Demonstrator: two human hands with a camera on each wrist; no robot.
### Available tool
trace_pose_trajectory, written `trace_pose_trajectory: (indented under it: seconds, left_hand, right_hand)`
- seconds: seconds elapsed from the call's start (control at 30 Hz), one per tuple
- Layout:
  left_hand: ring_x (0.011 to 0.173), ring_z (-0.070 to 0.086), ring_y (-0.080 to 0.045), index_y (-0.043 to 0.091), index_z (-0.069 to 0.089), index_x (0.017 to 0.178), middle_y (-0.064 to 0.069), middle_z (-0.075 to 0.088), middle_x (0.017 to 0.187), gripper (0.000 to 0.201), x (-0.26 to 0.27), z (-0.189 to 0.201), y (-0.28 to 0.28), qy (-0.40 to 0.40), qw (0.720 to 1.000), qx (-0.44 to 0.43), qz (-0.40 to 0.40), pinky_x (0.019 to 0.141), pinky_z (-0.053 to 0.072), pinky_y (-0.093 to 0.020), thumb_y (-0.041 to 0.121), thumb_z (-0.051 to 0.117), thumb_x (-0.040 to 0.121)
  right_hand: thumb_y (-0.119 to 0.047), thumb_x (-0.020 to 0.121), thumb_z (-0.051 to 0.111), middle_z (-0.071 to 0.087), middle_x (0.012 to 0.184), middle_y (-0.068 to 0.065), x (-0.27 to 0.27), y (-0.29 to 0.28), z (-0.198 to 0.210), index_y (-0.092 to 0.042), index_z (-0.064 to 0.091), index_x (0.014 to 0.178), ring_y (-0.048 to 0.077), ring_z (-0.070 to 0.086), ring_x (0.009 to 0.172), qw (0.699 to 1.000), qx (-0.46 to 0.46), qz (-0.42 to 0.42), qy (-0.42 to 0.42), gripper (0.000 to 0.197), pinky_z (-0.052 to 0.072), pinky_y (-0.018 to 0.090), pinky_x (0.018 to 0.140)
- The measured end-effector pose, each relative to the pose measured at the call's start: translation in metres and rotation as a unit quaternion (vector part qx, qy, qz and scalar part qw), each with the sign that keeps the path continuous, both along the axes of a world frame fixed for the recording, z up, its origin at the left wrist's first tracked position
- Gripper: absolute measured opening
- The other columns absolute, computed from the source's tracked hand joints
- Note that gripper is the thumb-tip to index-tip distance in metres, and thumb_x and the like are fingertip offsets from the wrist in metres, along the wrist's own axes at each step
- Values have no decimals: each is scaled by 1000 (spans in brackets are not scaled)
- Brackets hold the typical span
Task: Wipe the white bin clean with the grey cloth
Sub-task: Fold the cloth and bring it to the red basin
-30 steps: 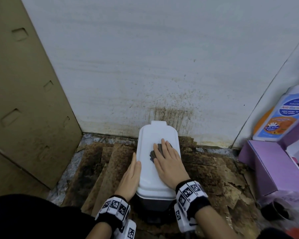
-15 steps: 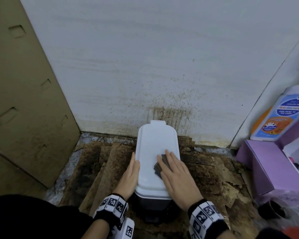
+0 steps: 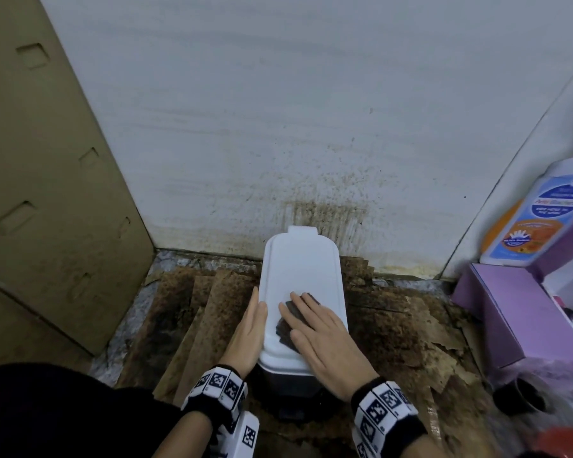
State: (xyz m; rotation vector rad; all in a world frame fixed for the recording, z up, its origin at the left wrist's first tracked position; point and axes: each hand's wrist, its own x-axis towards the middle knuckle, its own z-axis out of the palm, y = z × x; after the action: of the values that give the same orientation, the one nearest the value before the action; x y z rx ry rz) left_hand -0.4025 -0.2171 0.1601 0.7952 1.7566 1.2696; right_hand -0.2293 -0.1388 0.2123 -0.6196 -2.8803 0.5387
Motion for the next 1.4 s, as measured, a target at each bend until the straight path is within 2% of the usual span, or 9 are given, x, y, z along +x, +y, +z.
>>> trace_pose_trajectory:
  seconds: [0.13,0.23,0.43,0.7,0.87,1.07,1.23,1.33,1.4]
  left_hand:
    - [151,17,-13,38,11,158,11,15,165,58,0,6,4,134,989,-58,-4,123,15,-41,56,22,104]
    - [141,23,-16,35,22,157,5,27,154,51,4,20,7,283,957,-46,30,114,20,-36,43,25,107]
    - [137,24,-14,40,55,134,8,39,143,34,19,39,32,421,905,20,-55,114,24,-40,43,44,102]
    - [132,25,-16,40,53,115,7,40,131,18,23,46,37,464,878,-16,-114,109,22,-37,44,47,98]
    - [111,39,-16,36,46,110,10,47,109,11,32,53,36,446,884,-19,-139,92,30,-31,42,44,101]
    - [69,59,-14,35,37,102,6,58,77,6,71,75,56,321,925,68,-192,61,42,-35,37,42,105]
    - [87,67,-11,29,43,111,4,67,100,16,127,107,97,208,946,121,-216,73,56,-43,42,46,103]
    - [104,66,-8,28,50,117,6,69,114,27,166,124,133,159,955,134,-214,86,57,-40,46,55,98]
    - [100,69,-9,25,56,115,4,73,109,29,196,133,157,142,951,145,-234,86,58,-44,47,59,96]
  right_hand:
    - [-38,105,36,34,155,-13,11,-3,-8,-31,31,153,1,21,145,951,-112,-212,196,49,21,30,120]
    - [-52,95,43,50,136,-9,18,-11,-23,-29,49,140,12,36,133,919,-55,-348,177,51,29,40,113]
    - [-64,87,42,47,121,-8,21,-20,-33,-30,57,129,12,42,116,919,-46,-353,168,56,37,33,97]
    - [-39,88,69,50,103,-9,32,11,-14,-33,56,102,8,50,99,921,-214,-288,154,21,43,18,83]
    - [-28,93,64,59,87,-1,43,24,1,-33,52,100,9,58,69,920,-270,-233,164,14,48,21,62]
    - [-33,92,67,60,87,0,94,54,32,-31,53,108,11,63,73,925,-255,-247,134,22,52,21,64]
    - [-42,84,74,69,87,2,163,96,81,-20,68,93,15,67,81,926,-205,-297,109,24,54,32,76]
    - [-44,86,71,70,84,6,212,113,116,-15,68,87,18,66,78,933,-156,-314,87,29,51,34,74]
    - [-46,88,68,69,78,2,248,122,138,-13,68,86,13,62,69,937,-126,-318,63,33,48,29,67]
